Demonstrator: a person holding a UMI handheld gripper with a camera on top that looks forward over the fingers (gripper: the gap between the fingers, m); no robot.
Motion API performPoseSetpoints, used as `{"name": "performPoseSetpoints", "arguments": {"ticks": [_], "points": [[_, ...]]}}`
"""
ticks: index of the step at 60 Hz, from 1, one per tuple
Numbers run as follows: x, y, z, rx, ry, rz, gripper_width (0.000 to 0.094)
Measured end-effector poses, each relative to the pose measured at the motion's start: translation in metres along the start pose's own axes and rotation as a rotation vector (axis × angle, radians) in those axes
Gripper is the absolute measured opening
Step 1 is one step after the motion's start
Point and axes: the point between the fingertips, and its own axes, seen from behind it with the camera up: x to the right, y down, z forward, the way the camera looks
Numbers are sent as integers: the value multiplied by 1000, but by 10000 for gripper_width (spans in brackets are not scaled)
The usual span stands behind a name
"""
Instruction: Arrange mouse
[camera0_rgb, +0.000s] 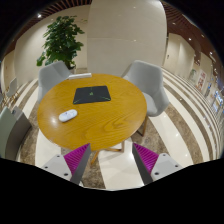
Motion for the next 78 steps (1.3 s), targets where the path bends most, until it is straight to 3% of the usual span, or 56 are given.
{"name": "performPoseSetpoints", "arguments": {"ticks": [11,12,41,78], "points": [[-17,5,17,9,-48,-22,868],[-35,-12,21,4,-51,-25,869],[-188,-2,61,19,-242,-154,869],[-252,-39,197,7,-166,-83,869]]}}
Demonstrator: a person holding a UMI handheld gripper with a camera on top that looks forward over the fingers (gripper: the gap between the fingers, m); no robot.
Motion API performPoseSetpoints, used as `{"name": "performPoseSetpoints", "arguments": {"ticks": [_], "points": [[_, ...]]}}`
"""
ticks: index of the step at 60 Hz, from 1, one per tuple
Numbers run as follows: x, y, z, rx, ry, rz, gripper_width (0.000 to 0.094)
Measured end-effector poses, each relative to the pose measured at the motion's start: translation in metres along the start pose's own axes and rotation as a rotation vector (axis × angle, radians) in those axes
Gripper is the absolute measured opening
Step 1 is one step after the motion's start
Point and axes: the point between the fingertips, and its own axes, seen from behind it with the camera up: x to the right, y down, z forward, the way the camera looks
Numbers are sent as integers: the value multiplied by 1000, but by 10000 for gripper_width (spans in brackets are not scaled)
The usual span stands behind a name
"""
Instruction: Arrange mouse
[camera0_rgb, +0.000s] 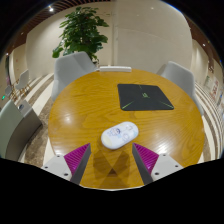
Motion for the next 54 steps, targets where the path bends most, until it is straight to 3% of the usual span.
{"name": "performPoseSetpoints", "arguments": {"ticks": [25,31,36,48,54], "points": [[-16,-47,64,-1,-16,-19,850],[-22,-51,71,-3,-26,-30,767],[-23,-52,71,-8,-22,-36,499],[-36,-57,56,-38,-70,-53,378],[-33,-109,22,40,-67,-58,377]]}}
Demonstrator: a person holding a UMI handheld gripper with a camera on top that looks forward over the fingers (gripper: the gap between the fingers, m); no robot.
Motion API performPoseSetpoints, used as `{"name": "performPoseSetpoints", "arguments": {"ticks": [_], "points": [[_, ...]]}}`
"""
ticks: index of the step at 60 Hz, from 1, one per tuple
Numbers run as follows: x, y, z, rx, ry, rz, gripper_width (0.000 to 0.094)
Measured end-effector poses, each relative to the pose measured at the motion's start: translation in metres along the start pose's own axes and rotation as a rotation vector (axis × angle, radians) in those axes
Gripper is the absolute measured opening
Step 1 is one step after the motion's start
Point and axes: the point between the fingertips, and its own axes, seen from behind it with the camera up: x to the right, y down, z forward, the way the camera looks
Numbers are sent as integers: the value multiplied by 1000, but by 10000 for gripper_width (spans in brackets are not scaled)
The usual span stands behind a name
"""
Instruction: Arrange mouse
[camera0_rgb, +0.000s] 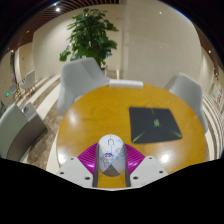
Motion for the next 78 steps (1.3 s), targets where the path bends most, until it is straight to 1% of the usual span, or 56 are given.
{"name": "performPoseSetpoints", "arguments": {"ticks": [4,11,14,18,21,23,29,30,31,35,38,40,44,46,51,52,53,57,59,66,70,78], "points": [[11,-53,-19,83,8,-1,376],[51,-130,-19,176,35,33,376],[83,-161,-2,202,63,50,375],[123,-173,24,198,113,67,375],[151,-163,43,174,129,97,373],[166,-165,71,139,132,105,374],[192,-125,129,31,118,118,373],[192,-101,124,16,119,122,373],[199,-103,136,-4,115,125,376],[208,-85,156,-54,105,140,373],[211,-76,164,-71,98,142,375],[209,-61,160,-78,91,143,375],[207,-52,164,-92,70,143,391],[206,-54,163,-78,68,135,427],[205,-51,163,-87,50,132,505],[204,-50,162,-92,43,136,537],[203,-52,160,-96,37,141,570],[202,-49,153,-109,35,173,891],[204,-50,144,-107,40,177,852],[204,-45,84,-115,63,175,858],[190,-36,36,-125,40,175,862],[174,14,-40,-164,59,139,861]]}}
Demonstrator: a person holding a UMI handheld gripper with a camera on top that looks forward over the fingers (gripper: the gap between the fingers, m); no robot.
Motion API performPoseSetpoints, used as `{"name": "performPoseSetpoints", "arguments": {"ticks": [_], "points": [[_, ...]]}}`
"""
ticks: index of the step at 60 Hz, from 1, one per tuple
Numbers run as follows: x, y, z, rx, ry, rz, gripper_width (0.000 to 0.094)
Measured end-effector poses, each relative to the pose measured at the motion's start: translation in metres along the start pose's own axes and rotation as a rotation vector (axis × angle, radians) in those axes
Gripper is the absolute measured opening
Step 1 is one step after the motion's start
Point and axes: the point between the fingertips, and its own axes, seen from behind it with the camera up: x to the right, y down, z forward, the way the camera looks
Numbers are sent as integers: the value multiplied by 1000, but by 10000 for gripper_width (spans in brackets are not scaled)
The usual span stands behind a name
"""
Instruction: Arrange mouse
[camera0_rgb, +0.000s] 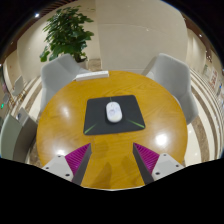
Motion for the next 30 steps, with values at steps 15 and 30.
{"name": "performPoseSetpoints", "arguments": {"ticks": [15,30], "points": [[-13,85,-55,-48,44,-8,861],[-21,92,-64,-18,66,-40,853]]}}
